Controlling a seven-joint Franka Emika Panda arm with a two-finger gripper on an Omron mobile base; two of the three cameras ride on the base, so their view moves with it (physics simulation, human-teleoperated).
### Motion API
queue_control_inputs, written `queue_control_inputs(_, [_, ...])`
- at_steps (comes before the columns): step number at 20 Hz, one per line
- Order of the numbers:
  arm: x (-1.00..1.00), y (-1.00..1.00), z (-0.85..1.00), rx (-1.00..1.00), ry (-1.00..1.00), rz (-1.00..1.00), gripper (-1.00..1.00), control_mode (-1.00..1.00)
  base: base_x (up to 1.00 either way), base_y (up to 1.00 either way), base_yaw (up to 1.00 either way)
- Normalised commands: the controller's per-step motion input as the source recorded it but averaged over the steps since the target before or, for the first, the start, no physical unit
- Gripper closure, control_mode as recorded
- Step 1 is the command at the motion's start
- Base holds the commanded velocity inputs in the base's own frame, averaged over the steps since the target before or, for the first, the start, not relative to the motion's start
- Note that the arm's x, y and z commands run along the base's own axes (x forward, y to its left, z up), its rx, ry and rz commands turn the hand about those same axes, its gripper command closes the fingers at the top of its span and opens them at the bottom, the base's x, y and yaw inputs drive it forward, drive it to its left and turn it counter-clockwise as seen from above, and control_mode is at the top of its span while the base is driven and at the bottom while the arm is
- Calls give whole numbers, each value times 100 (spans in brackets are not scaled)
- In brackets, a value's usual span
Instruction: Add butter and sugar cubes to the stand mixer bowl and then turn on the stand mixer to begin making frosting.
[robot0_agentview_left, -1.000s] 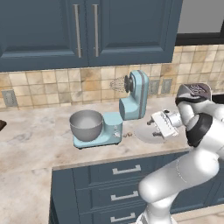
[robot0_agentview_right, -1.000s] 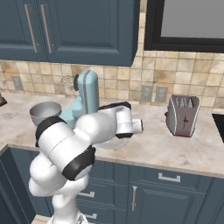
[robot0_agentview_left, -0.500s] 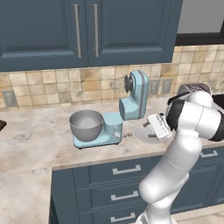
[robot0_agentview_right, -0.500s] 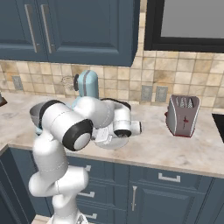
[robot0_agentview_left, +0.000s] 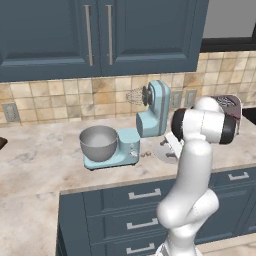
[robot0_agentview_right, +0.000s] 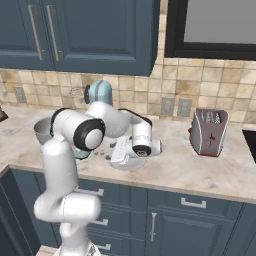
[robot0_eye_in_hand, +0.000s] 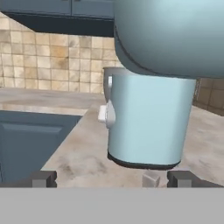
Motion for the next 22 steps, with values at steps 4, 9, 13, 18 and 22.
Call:
queue_control_inputs(4, [3,30,-4,0,1,0,-100,-100,0,0,0])
queue_control_inputs(9, [2,43,-6,0,5,-4,-100,-100,0,0,0])
queue_control_inputs(13, [0,41,-1,0,2,-11,-100,-100,0,0,0])
queue_control_inputs(18, [0,25,0,0,0,-15,-100,-100,0,0,0])
queue_control_inputs(22, [0,5,0,0,0,-16,-100,-100,0,0,0])
